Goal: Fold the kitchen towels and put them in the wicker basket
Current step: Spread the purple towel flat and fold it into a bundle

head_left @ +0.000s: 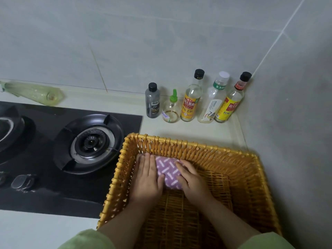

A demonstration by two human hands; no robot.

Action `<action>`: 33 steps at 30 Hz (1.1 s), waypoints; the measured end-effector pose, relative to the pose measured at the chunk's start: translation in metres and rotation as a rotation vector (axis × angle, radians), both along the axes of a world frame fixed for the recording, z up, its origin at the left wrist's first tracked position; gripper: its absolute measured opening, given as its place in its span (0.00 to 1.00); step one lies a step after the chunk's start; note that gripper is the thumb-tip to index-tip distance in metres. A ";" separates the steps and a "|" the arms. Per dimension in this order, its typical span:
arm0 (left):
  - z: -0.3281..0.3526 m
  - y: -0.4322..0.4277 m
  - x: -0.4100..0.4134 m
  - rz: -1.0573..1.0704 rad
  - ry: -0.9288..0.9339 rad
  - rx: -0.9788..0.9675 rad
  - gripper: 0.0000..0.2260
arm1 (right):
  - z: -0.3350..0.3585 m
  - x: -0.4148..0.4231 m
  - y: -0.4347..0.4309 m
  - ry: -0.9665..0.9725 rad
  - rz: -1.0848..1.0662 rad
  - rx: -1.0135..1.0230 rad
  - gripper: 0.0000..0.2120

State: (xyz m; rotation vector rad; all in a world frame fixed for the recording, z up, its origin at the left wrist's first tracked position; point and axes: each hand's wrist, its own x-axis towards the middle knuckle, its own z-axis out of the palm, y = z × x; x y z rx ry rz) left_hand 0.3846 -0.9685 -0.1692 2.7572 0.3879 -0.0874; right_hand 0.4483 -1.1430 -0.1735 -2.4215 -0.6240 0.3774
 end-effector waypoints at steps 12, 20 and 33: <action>-0.025 -0.001 0.005 0.029 -0.046 0.076 0.33 | -0.012 0.002 -0.004 0.020 0.053 -0.064 0.31; -0.019 0.000 0.006 0.002 -0.005 0.099 0.34 | -0.006 0.001 -0.003 0.081 0.038 -0.075 0.29; 0.052 0.003 0.004 0.000 0.185 -0.036 0.35 | 0.053 -0.008 0.003 0.053 -0.151 0.018 0.24</action>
